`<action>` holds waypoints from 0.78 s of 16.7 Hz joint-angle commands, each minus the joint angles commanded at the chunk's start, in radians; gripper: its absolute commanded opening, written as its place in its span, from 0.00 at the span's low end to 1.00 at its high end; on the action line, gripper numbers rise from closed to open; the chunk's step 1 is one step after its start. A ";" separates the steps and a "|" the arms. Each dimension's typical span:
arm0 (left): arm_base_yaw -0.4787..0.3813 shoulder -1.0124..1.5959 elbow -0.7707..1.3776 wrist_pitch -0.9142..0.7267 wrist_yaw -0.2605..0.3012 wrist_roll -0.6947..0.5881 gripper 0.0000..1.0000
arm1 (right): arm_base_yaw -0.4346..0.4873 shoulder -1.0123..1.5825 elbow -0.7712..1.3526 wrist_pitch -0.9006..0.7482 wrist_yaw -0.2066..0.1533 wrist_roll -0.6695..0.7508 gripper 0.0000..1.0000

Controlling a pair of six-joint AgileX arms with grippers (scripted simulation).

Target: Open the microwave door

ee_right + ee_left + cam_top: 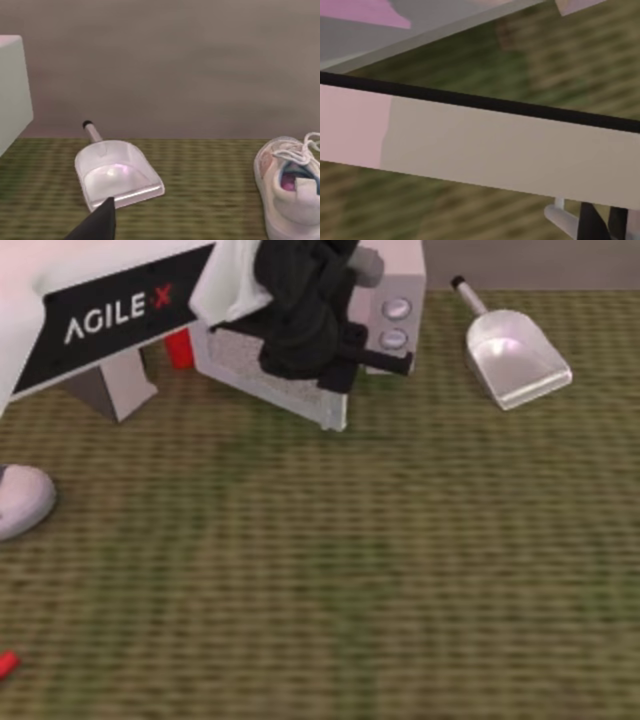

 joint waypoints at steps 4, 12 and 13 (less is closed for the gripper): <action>-0.007 0.004 -0.004 0.000 0.006 -0.004 0.00 | 0.000 0.000 0.000 0.000 0.000 0.000 1.00; 0.031 -0.085 -0.126 0.049 0.072 0.125 0.00 | 0.000 0.000 0.000 0.000 0.000 0.000 1.00; 0.032 -0.087 -0.129 0.050 0.074 0.129 0.00 | 0.000 0.000 0.000 0.000 0.000 0.000 1.00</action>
